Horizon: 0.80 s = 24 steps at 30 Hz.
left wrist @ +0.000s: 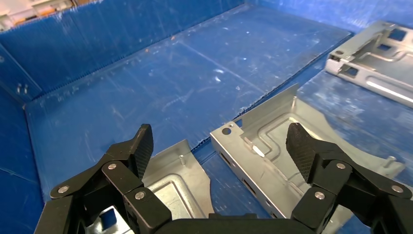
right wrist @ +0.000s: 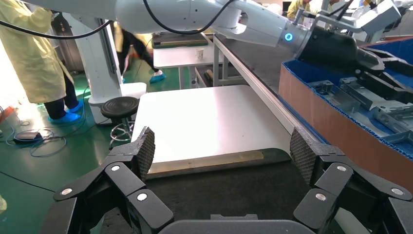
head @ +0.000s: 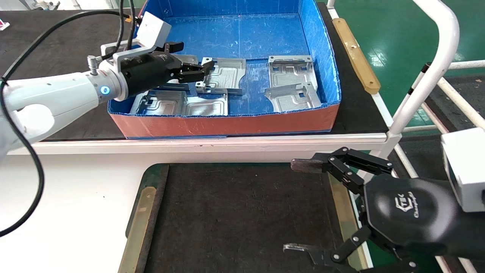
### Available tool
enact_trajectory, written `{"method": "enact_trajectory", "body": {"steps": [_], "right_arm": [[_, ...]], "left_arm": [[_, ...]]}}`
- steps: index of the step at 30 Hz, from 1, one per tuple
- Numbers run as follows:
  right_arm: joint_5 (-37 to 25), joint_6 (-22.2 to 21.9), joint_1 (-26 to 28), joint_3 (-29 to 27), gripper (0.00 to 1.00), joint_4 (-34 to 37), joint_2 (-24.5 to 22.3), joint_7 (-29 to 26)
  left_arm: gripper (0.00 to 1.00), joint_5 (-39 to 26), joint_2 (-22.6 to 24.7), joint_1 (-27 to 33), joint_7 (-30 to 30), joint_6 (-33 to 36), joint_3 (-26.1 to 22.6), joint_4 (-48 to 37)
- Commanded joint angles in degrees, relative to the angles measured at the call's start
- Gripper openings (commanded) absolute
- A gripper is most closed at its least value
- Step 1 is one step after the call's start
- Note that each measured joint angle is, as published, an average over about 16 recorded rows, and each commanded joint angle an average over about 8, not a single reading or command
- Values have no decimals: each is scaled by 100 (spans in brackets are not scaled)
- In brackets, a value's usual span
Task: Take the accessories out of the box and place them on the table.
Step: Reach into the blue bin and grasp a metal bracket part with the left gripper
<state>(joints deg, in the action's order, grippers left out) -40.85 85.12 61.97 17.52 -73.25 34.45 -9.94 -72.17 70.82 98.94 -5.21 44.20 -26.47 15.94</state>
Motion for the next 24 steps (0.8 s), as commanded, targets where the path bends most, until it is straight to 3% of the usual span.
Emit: {"method": "enact_trajectory", "body": {"steps": [1, 16, 18, 19, 24], "right_arm": [[0, 0, 0, 0, 100, 0, 0, 0], [3, -2, 0, 3, 100, 1, -2, 2], [3, -3, -1, 3, 100, 1, -2, 3], [3, -3, -1, 3, 93, 2, -2, 3], [3, -3, -1, 3, 31, 2, -2, 2]], "left_arm": [[100, 1, 78, 37, -57, -82, 8, -142], [100, 16, 389, 198, -96, -335, 26, -807], [81, 16, 403, 208, -84, -346, 26, -843], [68, 15, 410, 213, -78, -352, 26, -863], [6, 14, 399, 210, -87, -347, 23, -838]]}}
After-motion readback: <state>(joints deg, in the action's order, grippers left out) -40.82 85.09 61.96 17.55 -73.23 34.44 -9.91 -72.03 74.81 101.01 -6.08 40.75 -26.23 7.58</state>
